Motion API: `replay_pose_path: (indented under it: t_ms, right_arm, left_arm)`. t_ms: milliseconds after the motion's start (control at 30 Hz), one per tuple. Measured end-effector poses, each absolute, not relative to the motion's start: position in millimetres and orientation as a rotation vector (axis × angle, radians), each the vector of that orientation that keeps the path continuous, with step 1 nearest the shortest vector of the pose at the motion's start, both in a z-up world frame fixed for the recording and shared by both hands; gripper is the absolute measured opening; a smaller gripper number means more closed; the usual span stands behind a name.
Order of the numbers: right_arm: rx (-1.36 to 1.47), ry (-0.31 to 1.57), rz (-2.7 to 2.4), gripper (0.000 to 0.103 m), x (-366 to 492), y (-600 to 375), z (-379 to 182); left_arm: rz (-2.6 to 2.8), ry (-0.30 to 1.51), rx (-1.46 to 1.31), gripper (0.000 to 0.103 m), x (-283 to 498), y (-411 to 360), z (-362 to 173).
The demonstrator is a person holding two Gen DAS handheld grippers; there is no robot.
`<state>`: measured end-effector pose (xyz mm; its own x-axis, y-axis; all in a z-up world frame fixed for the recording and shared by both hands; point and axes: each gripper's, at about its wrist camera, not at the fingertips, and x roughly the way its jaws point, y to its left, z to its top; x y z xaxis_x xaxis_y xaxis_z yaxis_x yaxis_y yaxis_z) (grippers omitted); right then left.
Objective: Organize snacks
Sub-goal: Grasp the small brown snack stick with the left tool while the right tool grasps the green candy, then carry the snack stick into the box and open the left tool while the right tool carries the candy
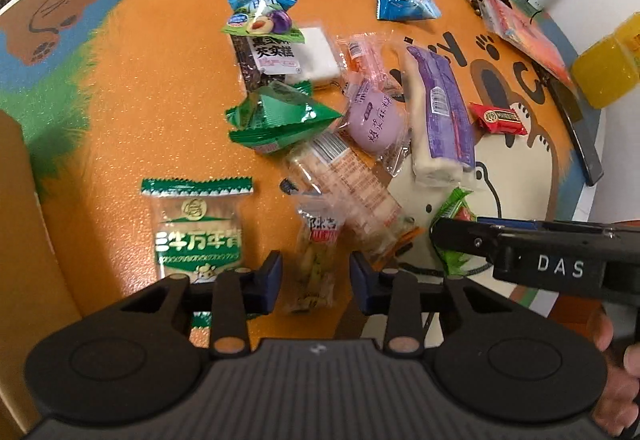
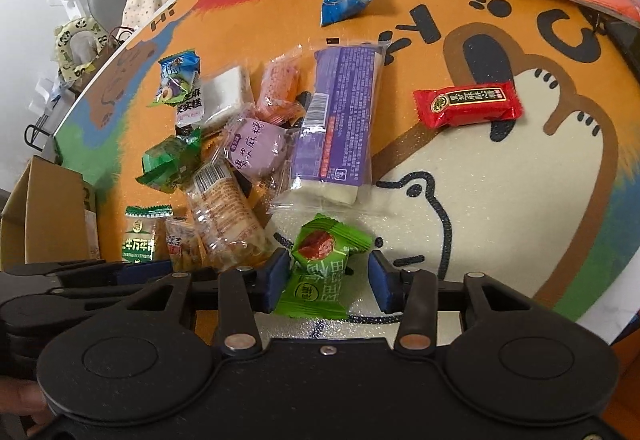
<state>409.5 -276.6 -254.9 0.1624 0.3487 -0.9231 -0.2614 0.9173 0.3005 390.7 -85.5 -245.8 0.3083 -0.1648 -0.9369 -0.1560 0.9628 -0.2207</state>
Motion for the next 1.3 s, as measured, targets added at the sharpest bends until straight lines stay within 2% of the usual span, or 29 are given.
replay_pose_path:
  t_ms: [100, 167, 733, 1067, 1300]
  right_arm:
    - [0.035, 1.335, 0.432, 0.031, 407.1, -272.3, -255.0]
    - [0.048, 1.328, 0.436, 0.026, 407.5, -274.1, -254.7]
    - [0.05, 1.146, 0.432, 0.024, 373.0, -252.9, -171.7]
    - [0.03, 1.072, 0.536, 0.024, 349.6, -206.6, -137.1]
    - [0.008, 1.054, 0.622, 0.024, 335.7, -167.7, -128.6]
  left_arm:
    - [0.004, 1.267, -0.292, 0.017, 393.9, -86.8, -246.7]
    - [0.006, 1.267, -0.317, 0.016, 395.2, -85.2, -246.9]
    - [-0.059, 1.139, -0.347, 0.016, 358.8, -70.0, -168.9]
    - [0.0, 1.046, -0.367, 0.016, 320.9, -29.3, -127.1]
    - [0.094, 1.01, -0.4, 0.016, 293.9, 7.3, -117.9]
